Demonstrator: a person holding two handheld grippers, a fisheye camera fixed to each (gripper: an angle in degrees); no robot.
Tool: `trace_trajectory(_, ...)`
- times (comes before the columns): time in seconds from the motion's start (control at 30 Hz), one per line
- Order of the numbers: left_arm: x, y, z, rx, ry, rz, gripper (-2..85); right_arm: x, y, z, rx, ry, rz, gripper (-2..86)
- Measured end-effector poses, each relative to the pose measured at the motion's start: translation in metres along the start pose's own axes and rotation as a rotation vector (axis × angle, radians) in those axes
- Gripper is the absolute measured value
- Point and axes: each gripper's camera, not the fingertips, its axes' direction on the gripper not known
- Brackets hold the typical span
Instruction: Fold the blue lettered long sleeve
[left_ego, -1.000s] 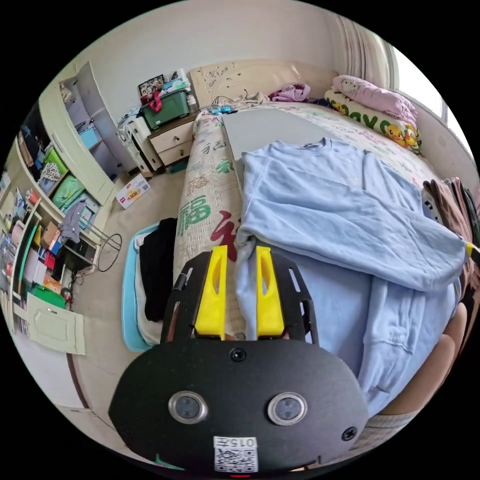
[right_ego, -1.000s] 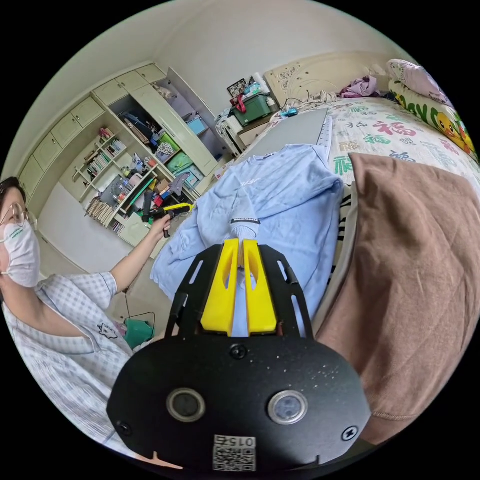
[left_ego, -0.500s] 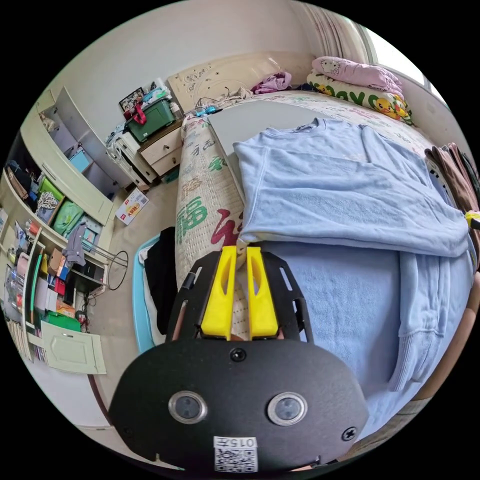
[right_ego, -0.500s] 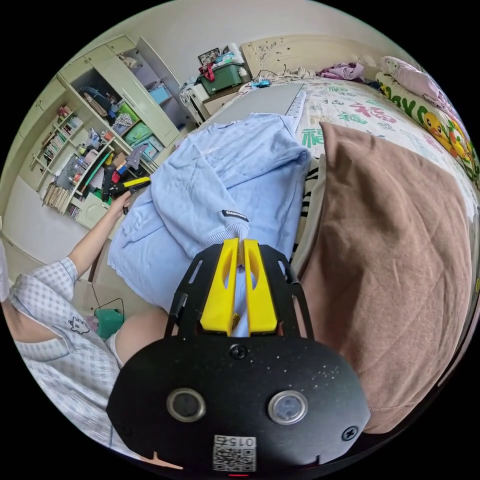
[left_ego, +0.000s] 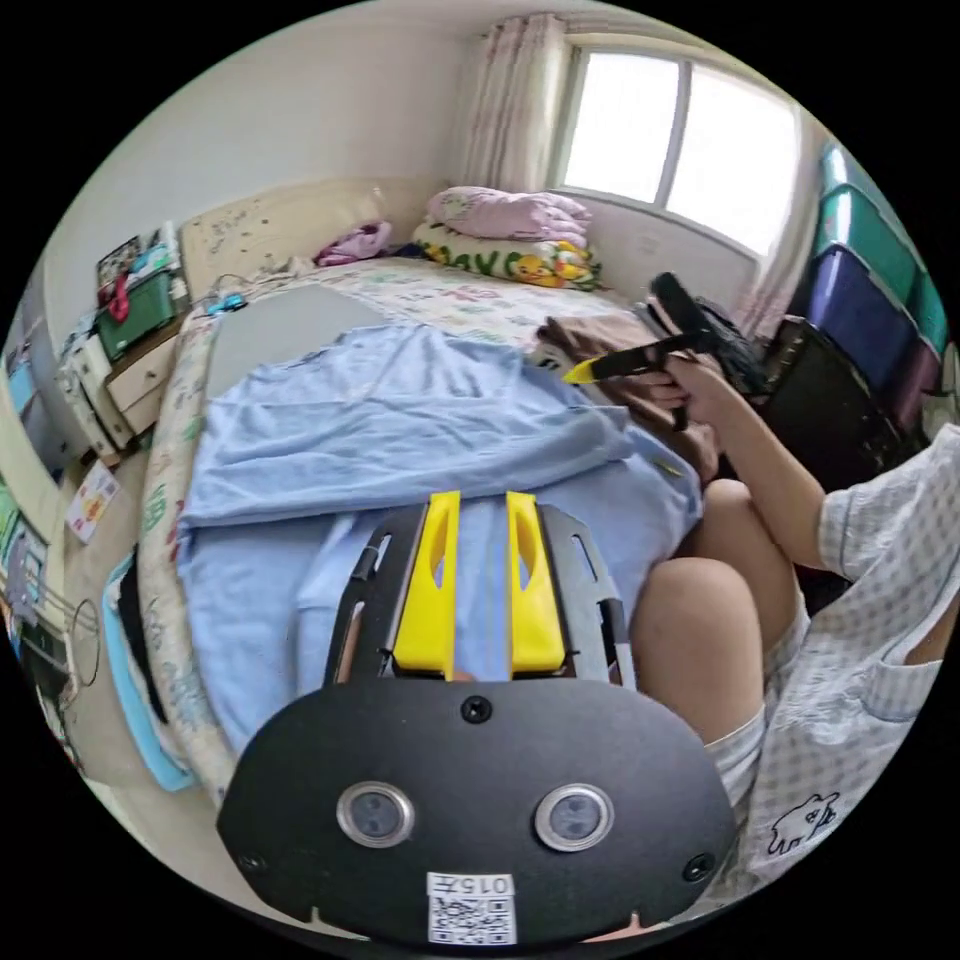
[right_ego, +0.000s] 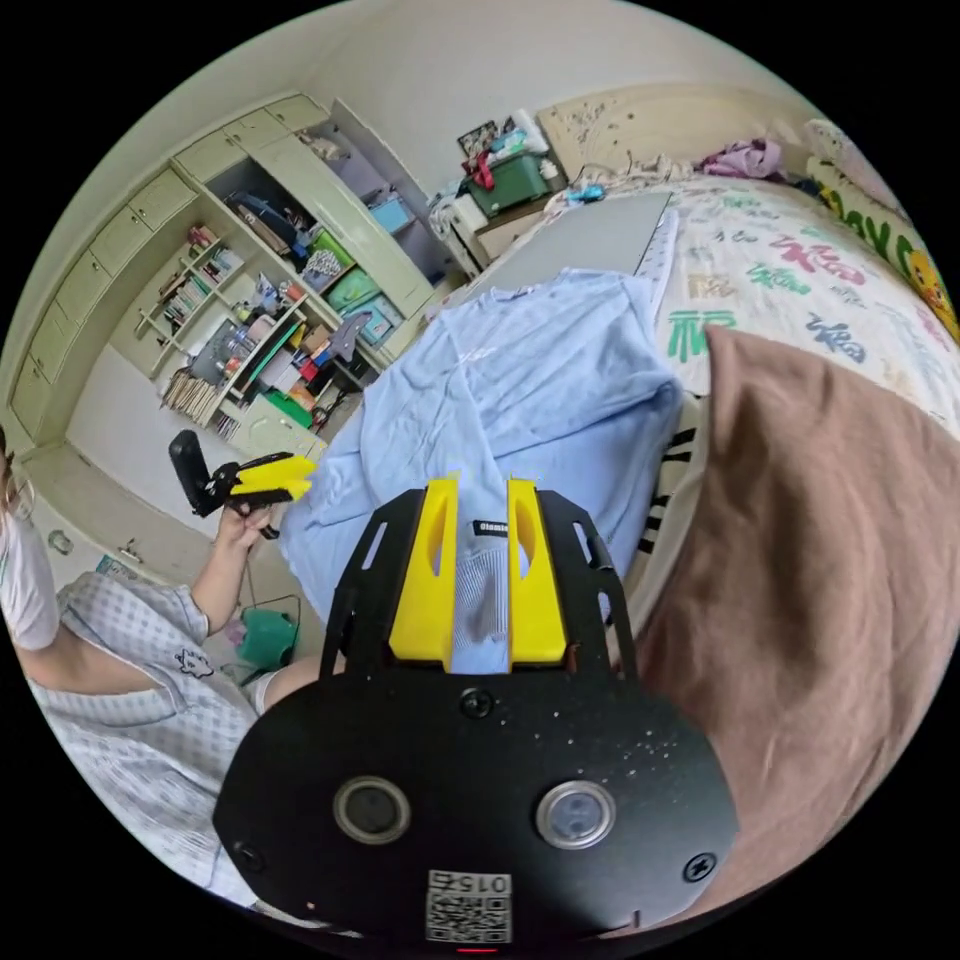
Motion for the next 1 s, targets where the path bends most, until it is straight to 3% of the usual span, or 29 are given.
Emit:
trace_trajectory(0.07, 0.038, -0.013, 0.022, 0.002, 0.088, 0.073, 7.6, 0.004, -0.002, 0.012, -0.032, -0.007, 0.026, 8.5)
trace_trajectory(0.23, 0.103, -0.051, 0.088, -0.071, 0.094, 0.216, 7.7, 0.01, 0.024, 0.003, 0.008, 0.01, 0.074, 8.4)
trace_trajectory(0.43, 0.118, -0.062, 0.131, -0.178, 0.046, 0.249, 7.6, 0.024, 0.028, 0.003, -0.054, -0.192, 0.091, 8.1)
trace_trajectory(0.53, 0.118, -0.063, 0.133, -0.191, 0.03, 0.255, 6.8, 0.012, 0.023, 0.01, -0.105, -0.15, 0.07, 4.8)
trace_trajectory(0.73, 0.11, -0.066, 0.115, -0.212, 0.083, 0.235, 2.3, -0.013, 0.03, -0.026, 0.002, 0.016, 0.039, 0.6)
trace_trajectory(0.93, 0.102, -0.055, 0.118, -0.239, 0.104, 0.195, 4.1, -0.002, 0.035, -0.034, -0.041, -0.134, 0.096, 10.2)
trace_trajectory(1.0, 0.104, -0.052, 0.122, -0.24, 0.091, 0.2, 4.8, -0.009, 0.034, -0.031, -0.089, -0.157, 0.06, 9.4)
